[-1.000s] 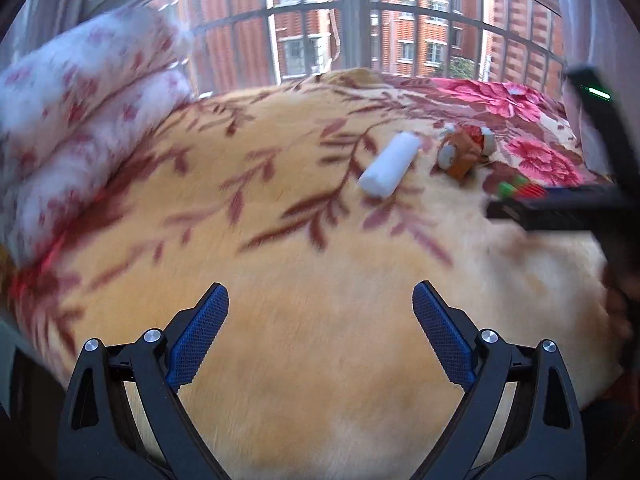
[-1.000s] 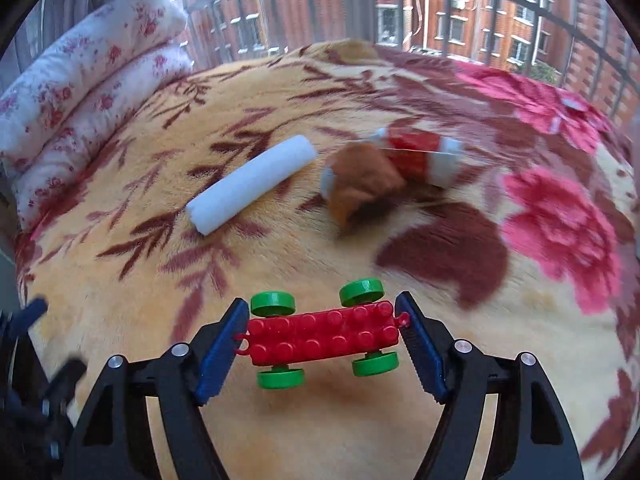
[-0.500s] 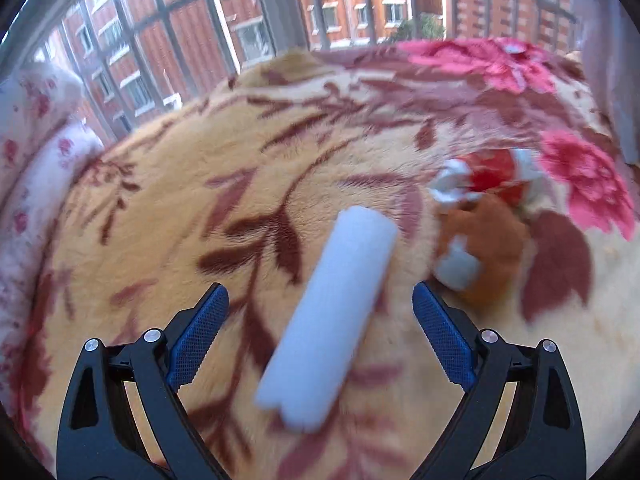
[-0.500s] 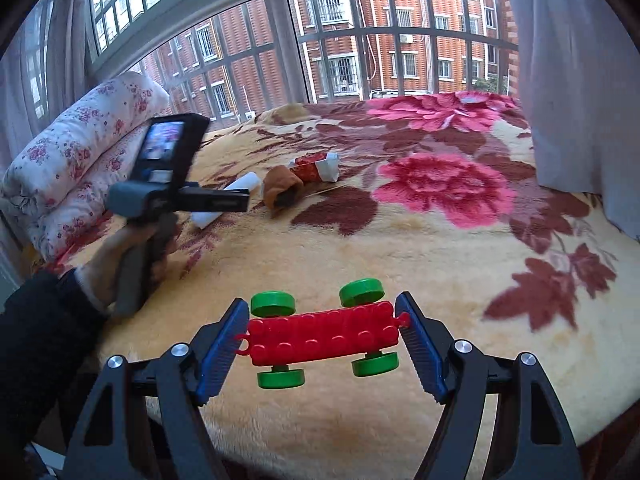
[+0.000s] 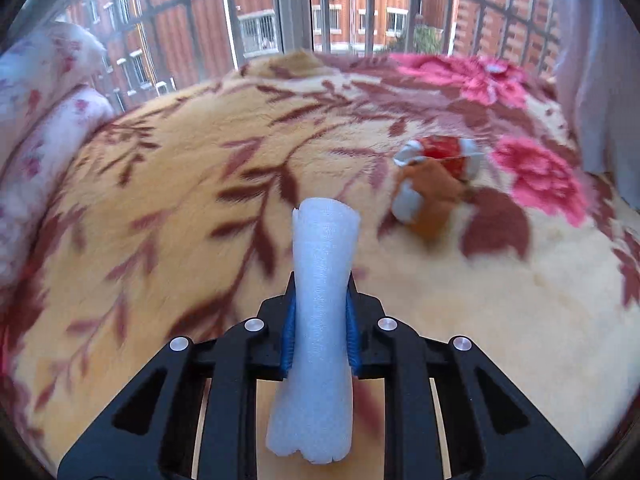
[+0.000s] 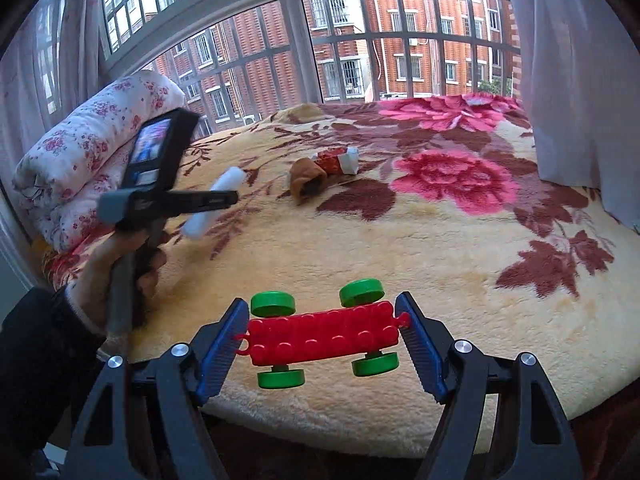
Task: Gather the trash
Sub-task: 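Lower the toy car and foam tube into the orange bucket and open both tools, then grasp the red-white wrapper with the right tool while the left tool grasps the brown sock, then lower the wrapper and sock into the orange bucket and release both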
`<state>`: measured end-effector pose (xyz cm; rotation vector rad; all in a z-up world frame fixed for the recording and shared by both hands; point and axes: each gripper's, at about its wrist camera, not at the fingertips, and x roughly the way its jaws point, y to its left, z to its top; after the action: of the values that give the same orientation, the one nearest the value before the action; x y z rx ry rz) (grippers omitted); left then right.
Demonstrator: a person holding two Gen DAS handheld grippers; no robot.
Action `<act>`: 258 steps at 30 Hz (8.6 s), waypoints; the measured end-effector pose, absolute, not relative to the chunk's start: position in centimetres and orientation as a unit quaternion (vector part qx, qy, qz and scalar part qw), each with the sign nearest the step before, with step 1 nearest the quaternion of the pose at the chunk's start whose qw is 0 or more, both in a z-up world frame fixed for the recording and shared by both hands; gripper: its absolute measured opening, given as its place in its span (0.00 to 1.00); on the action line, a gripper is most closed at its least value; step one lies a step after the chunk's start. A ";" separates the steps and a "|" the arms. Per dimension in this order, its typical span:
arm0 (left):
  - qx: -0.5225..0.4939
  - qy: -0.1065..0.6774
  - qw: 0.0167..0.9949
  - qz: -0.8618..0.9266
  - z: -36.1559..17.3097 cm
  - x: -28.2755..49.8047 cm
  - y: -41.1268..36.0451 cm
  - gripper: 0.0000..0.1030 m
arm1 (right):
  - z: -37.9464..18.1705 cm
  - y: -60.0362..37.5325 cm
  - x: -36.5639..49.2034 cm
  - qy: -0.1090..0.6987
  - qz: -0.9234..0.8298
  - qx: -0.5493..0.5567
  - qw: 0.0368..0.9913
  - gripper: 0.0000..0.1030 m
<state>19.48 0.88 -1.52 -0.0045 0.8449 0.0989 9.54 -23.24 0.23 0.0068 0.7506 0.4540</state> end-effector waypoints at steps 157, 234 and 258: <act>-0.018 0.373 0.928 0.008 -3.2 14.8 0.4 0.93 | -2.8 -14.8 34.5 0.360 0.247 -0.203 0.877 0.76; -0.048 0.392 0.917 0.065 -6.2 -8.4 -2.8 0.25 | -4.8 -18.7 -7.5 0.391 0.240 -0.041 0.888 0.20; -0.046 0.460 0.886 0.046 -11.3 -8.3 -3.9 0.25 | -11.1 -18.7 -7.1 0.467 0.211 -0.052 0.857 0.20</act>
<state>-8.30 -3.86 -11.32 -0.0950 0.9564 0.0959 -7.11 -18.73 -11.06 -0.1097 0.9807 0.4430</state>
